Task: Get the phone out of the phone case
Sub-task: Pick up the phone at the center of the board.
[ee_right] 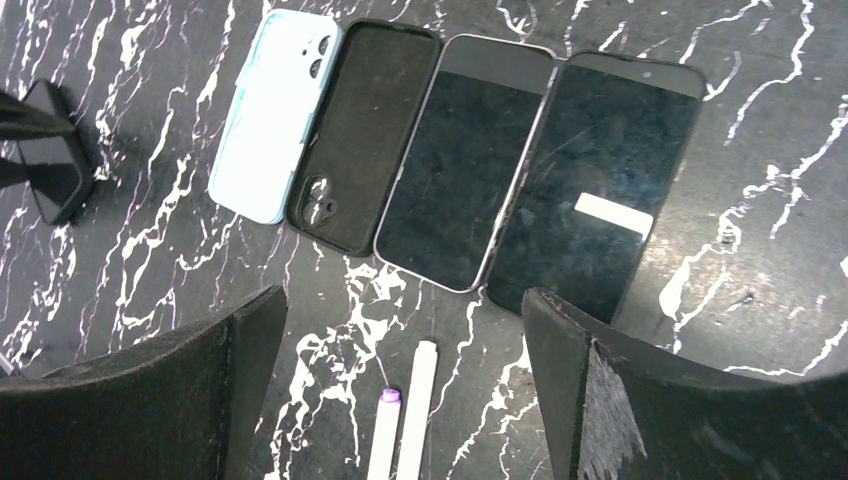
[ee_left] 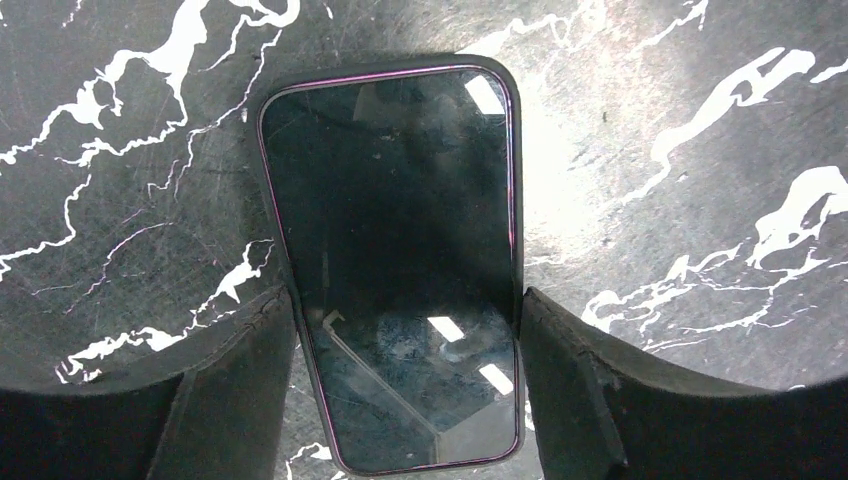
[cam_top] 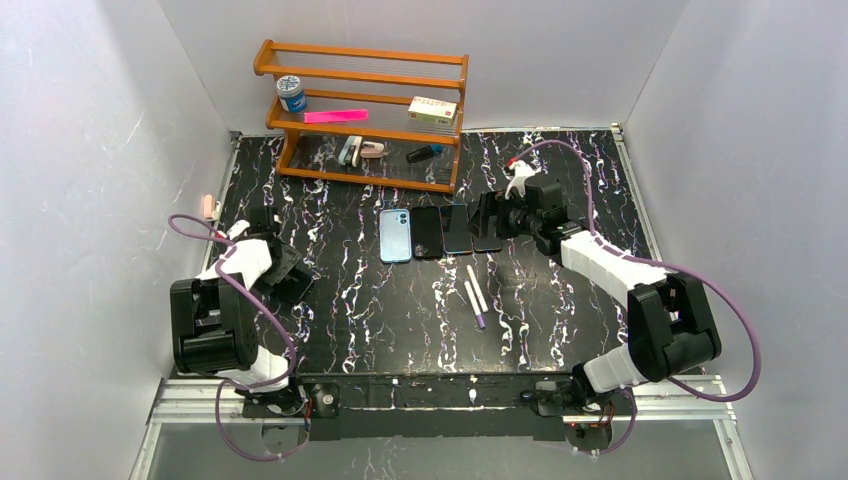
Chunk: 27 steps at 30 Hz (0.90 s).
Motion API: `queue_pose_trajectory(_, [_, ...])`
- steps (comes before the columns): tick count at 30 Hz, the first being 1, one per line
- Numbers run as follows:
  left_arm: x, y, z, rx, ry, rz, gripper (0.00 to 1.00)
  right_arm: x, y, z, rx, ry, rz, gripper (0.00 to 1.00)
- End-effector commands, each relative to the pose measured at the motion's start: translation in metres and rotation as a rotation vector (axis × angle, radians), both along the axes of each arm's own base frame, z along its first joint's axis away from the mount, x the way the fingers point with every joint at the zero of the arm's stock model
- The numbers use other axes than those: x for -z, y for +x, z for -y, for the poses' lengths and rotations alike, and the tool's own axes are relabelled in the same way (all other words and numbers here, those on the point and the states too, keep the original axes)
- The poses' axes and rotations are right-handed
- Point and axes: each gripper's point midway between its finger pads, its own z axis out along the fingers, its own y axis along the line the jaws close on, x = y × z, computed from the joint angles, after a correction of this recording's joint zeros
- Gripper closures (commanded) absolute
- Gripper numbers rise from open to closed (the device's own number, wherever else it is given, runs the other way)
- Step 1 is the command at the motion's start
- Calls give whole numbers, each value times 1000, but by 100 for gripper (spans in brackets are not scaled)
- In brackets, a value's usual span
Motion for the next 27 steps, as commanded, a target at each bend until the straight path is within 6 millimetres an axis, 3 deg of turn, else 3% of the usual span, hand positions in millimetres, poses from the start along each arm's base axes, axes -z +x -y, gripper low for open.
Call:
queue_pose_trajectory(1, [28, -7, 39, 56, -211, 1, 65, -18, -2, -21, -91, 30, 66, 5])
queue_pose_trajectory(5, [25, 0, 63, 111, -331, 69, 83, -21, -14, -42, -163, 46, 74, 5])
queue_pose_trajectory(9, [14, 8, 88, 172, -429, 163, 91, -19, -27, -65, -234, 64, 66, 5])
queue_pose_trajectory(18, [-25, 13, 141, 362, -496, 324, 100, -19, -64, -114, -386, 153, 47, 6])
queue_pose_trajectory(27, [-57, 9, 186, 487, -544, 470, 100, -19, -105, -161, -512, 272, 57, 8])
